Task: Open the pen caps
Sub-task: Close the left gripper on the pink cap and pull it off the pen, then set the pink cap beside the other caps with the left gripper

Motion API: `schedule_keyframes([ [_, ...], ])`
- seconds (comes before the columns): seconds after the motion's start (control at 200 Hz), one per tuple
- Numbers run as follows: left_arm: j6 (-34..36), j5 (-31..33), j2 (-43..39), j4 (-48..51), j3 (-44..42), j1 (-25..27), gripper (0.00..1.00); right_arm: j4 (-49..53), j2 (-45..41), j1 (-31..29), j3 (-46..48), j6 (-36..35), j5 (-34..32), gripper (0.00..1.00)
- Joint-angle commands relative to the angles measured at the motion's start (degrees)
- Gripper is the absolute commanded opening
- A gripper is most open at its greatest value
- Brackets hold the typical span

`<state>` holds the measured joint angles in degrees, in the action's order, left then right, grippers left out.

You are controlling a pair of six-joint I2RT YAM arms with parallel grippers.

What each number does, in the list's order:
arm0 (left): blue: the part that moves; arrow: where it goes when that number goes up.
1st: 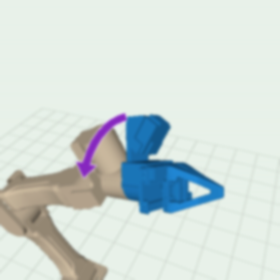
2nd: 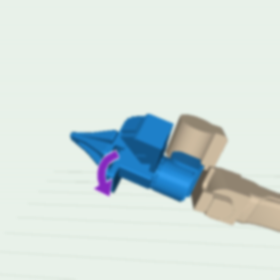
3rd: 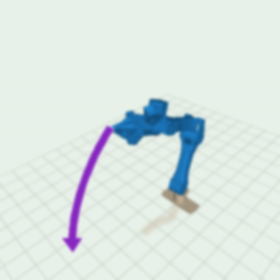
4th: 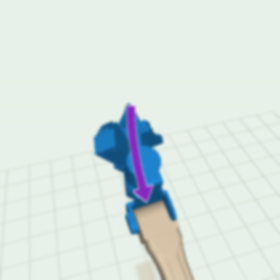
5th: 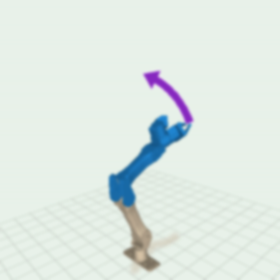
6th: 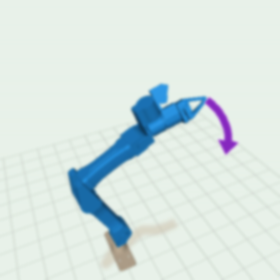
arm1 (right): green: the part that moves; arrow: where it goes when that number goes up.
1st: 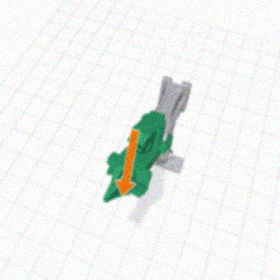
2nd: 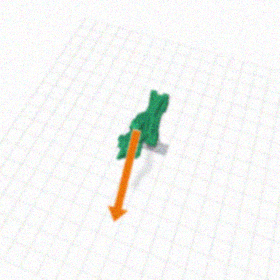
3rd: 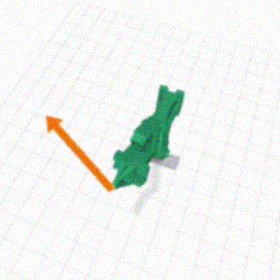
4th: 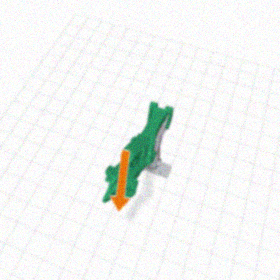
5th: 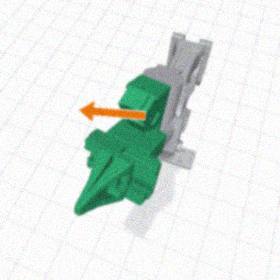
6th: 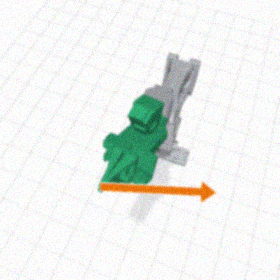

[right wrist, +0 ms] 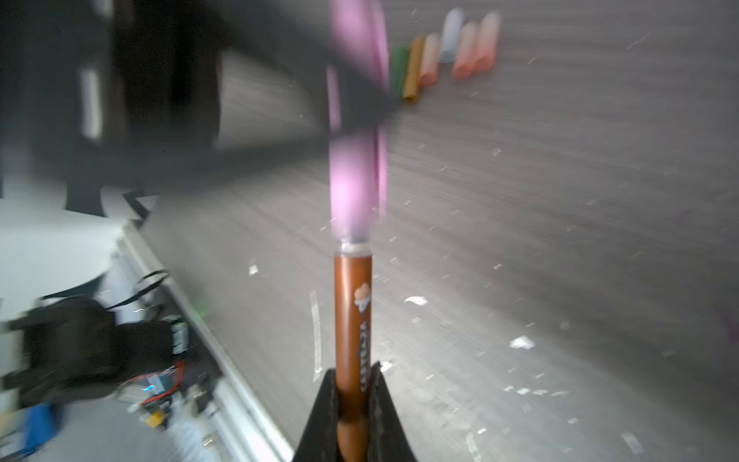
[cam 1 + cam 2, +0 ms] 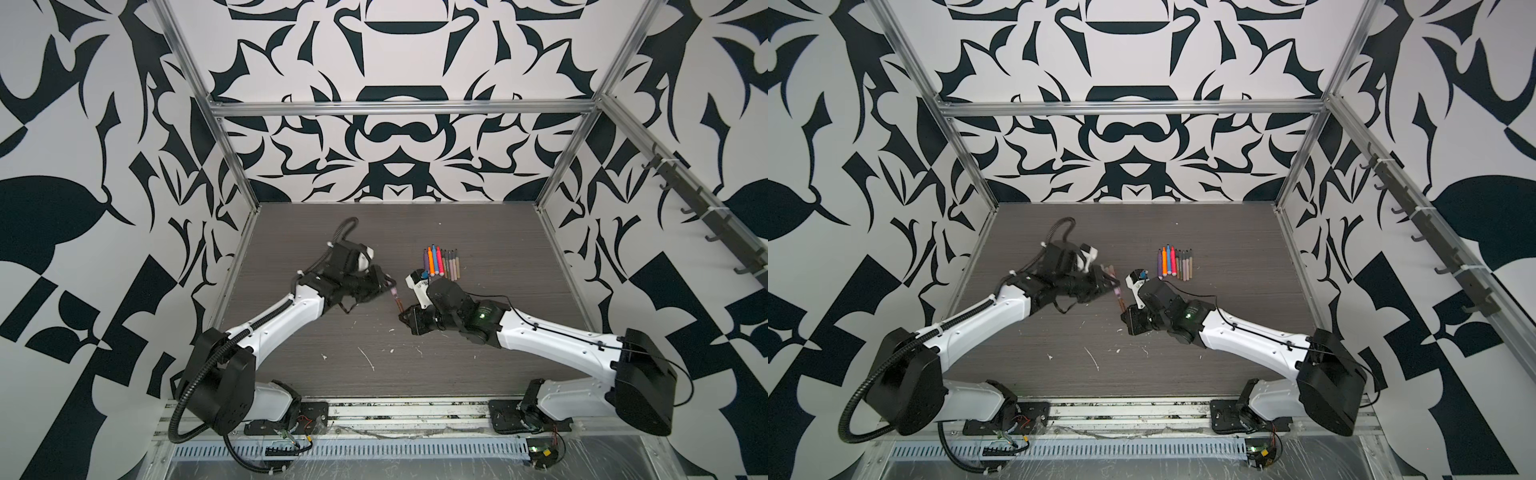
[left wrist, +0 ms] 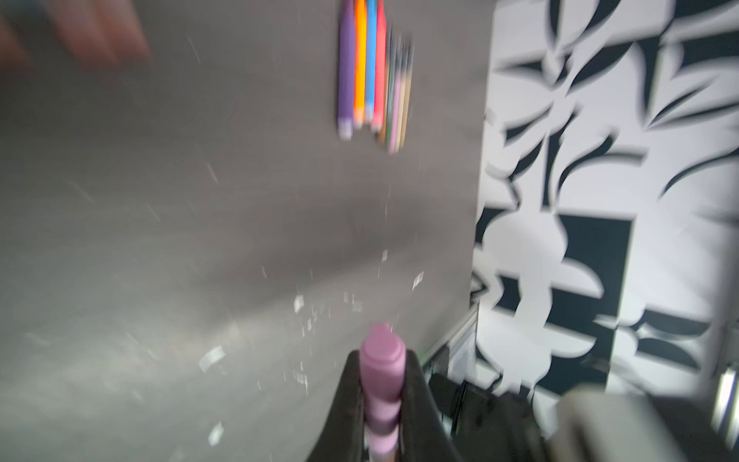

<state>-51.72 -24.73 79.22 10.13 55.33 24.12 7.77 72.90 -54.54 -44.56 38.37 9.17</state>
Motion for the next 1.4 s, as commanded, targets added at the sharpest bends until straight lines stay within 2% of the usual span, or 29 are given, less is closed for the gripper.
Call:
schedule_keyframes([
  [0.0,4.7,1.8,0.4,3.8,5.3,-14.2,0.00,1.7,-2.9,-2.4,5.4,5.6,-0.2,0.00],
  [0.09,7.0,-0.4,1.4,6.2,7.0,-15.1,0.00,3.6,-5.6,-2.4,6.4,5.1,-1.8,0.00],
  [0.225,8.3,-0.8,-0.4,5.3,1.3,-13.9,0.00,7.9,-8.8,-1.6,5.0,2.1,-5.4,0.00],
  [0.51,13.8,6.7,-4.9,9.7,-7.0,-14.0,0.00,12.5,-11.0,1.8,3.7,-3.9,-11.2,0.00],
  [0.765,16.1,10.3,-1.5,10.4,-9.0,-14.0,0.00,17.0,-16.1,6.3,8.4,-8.2,-17.7,0.00],
  [1.13,18.9,11.9,4.1,7.0,-9.7,-14.2,0.00,14.0,-20.4,8.4,17.9,-8.5,-19.2,0.00],
  [1.395,21.1,14.4,6.5,7.5,-8.5,-14.5,0.00,12.7,-23.2,8.5,19.5,-8.4,-19.7,0.00],
])
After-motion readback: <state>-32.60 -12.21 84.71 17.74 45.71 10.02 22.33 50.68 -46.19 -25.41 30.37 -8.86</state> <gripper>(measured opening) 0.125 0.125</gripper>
